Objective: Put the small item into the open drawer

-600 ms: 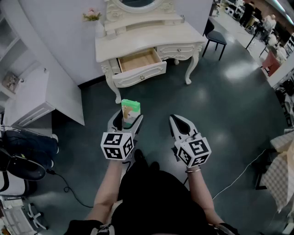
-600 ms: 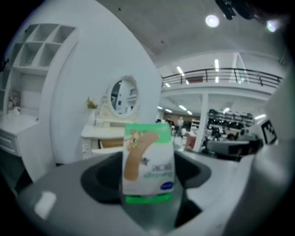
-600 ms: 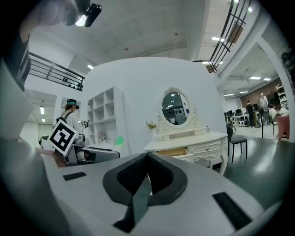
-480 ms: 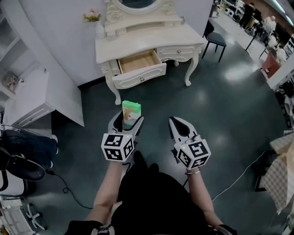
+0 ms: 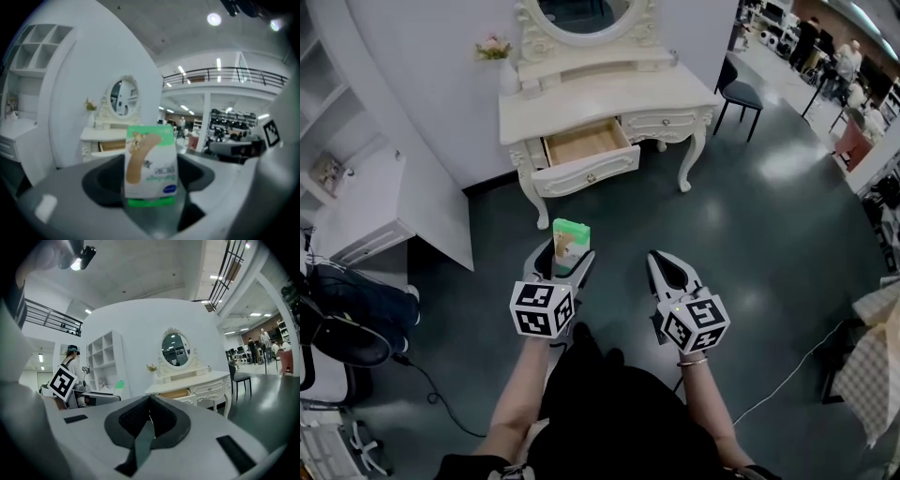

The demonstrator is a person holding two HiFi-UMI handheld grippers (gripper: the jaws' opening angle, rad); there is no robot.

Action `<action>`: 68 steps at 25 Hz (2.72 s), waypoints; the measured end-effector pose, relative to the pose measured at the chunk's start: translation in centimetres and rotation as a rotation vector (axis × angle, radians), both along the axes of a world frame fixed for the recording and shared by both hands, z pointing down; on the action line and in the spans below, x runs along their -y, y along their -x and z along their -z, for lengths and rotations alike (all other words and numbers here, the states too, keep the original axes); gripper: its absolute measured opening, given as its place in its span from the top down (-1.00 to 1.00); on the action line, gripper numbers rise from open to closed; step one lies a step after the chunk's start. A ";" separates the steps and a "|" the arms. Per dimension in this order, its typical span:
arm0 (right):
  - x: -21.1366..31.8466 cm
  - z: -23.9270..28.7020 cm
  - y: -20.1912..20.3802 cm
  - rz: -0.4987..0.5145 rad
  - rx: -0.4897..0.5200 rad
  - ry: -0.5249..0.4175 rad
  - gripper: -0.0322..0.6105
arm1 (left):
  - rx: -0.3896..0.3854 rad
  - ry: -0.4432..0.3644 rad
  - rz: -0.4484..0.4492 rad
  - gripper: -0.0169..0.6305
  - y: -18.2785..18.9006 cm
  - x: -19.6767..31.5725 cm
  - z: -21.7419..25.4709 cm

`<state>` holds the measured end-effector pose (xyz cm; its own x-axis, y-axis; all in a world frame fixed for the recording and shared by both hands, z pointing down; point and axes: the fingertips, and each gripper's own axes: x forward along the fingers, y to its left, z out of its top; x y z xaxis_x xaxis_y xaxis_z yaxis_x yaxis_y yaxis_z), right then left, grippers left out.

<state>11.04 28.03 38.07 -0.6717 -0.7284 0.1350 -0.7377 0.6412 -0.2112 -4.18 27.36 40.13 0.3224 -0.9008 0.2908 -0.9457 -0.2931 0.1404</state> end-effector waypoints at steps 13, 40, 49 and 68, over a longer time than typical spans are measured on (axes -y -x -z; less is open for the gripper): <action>4.1 -0.5 1.0 -0.005 0.046 0.038 0.89 | 0.000 0.024 0.011 -0.13 1.3 4.1 -0.9; 28.2 -1.0 7.5 -0.110 0.018 0.065 0.89 | 0.021 0.087 -0.091 -0.13 7.3 30.3 -2.7; 32.5 -0.7 8.6 -0.138 0.012 0.066 0.89 | 0.032 0.094 -0.126 -0.13 8.5 35.5 -3.0; 41.8 -1.5 9.5 -0.117 -0.007 0.078 0.89 | 0.089 0.143 -0.142 -0.13 9.0 44.8 -5.1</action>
